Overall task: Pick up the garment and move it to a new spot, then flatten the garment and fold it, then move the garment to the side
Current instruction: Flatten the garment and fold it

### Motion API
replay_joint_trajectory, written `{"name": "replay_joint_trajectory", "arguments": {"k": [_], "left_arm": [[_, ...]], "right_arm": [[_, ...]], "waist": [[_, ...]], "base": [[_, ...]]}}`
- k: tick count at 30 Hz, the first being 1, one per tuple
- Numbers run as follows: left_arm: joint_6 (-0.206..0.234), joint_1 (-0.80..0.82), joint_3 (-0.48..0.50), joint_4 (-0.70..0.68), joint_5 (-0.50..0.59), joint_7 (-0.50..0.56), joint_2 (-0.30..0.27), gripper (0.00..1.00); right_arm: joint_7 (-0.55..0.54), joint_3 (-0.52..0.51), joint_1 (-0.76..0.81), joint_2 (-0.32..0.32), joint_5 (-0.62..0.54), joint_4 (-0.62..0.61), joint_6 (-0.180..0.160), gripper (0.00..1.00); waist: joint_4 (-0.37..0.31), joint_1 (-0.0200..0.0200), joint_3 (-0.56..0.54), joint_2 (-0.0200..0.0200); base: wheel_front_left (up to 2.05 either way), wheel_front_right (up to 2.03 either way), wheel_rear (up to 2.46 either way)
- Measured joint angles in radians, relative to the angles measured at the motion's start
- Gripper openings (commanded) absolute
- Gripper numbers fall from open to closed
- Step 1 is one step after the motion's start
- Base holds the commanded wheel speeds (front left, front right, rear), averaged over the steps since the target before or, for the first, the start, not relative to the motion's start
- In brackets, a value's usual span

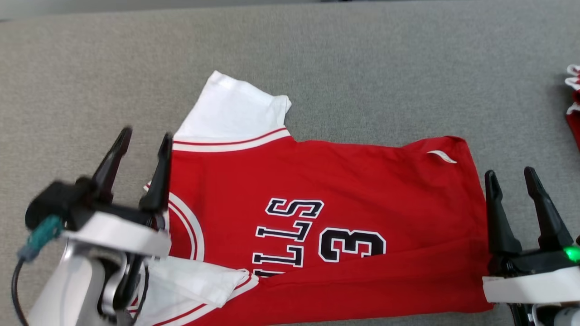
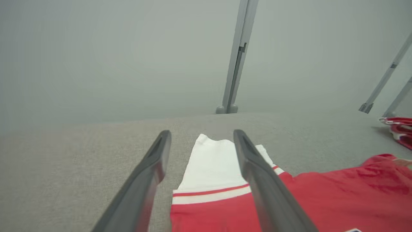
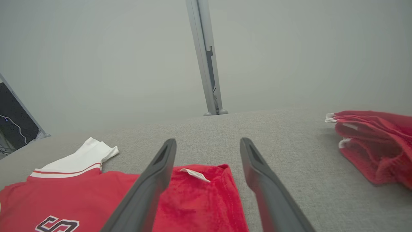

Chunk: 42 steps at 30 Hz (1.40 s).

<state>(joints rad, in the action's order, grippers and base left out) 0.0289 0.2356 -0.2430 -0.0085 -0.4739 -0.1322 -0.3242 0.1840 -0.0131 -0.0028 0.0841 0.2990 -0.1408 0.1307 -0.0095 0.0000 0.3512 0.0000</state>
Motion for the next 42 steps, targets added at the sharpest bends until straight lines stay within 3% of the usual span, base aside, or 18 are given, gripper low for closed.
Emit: {"name": "replay_joint_trajectory", "arguments": {"k": [14,23,24,25,33,42], "left_arm": [[-0.134,0.493,-0.093,0.427,-0.035,0.198,0.012,1.00],[-0.152,0.616,-0.115,0.618,-0.084,0.221,0.011,1.00],[-0.152,0.621,-0.120,0.630,-0.092,0.219,0.013,0.07],[-0.152,0.626,-0.128,0.637,-0.093,0.215,0.015,0.00],[-0.159,0.649,-0.191,0.668,-0.123,0.173,0.020,0.00],[-0.159,0.660,-0.249,0.688,-0.155,0.118,0.021,0.00]], "right_arm": [[0.026,0.040,-0.098,0.003,0.004,0.053,0.000,1.00],[0.042,0.047,-0.111,-0.002,0.006,0.079,0.000,1.00],[0.043,0.046,-0.111,-0.002,0.006,0.081,0.000,1.00],[0.043,0.044,-0.112,-0.001,0.007,0.085,0.000,1.00],[0.011,0.040,-0.164,0.041,0.016,0.116,0.000,1.00],[-0.116,0.086,-0.272,0.120,0.057,0.212,0.000,1.00]], "waist": [[-0.075,0.0000,0.167,0.0000],[-0.110,0.0000,0.200,0.0000],[-0.110,0.0000,0.201,0.0000],[-0.109,0.0000,0.200,0.0000],[-0.082,0.0000,0.192,0.0000],[-0.036,0.0000,0.193,0.0000]], "base": [[0.00,0.00,0.00],[0.00,0.00,0.00],[0.00,0.00,0.00],[0.00,0.00,0.00],[0.00,0.00,0.00],[0.00,0.00,0.00]]}}
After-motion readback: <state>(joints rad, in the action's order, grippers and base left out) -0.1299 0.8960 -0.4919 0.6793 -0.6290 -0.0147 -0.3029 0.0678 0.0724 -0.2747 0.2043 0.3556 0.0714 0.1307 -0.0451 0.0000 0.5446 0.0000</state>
